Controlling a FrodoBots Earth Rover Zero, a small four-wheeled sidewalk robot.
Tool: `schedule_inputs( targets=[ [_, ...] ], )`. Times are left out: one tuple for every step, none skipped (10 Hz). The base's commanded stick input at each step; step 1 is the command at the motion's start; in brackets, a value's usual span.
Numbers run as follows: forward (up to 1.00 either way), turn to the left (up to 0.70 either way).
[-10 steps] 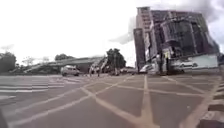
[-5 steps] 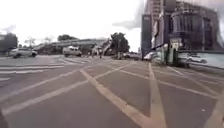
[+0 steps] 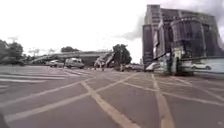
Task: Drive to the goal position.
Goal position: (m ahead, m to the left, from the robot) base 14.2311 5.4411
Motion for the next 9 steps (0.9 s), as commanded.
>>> schedule_inputs(
  targets=[
    [0.45,0.0],
    [0.45,0.0],
    [0.45,0.0],
    [0.45,0.0],
    [0.45,0.0],
    [0.45,0.0],
    [0.45,0.0],
    [0.45,0.0],
    [0.45,0.0]
  ],
)
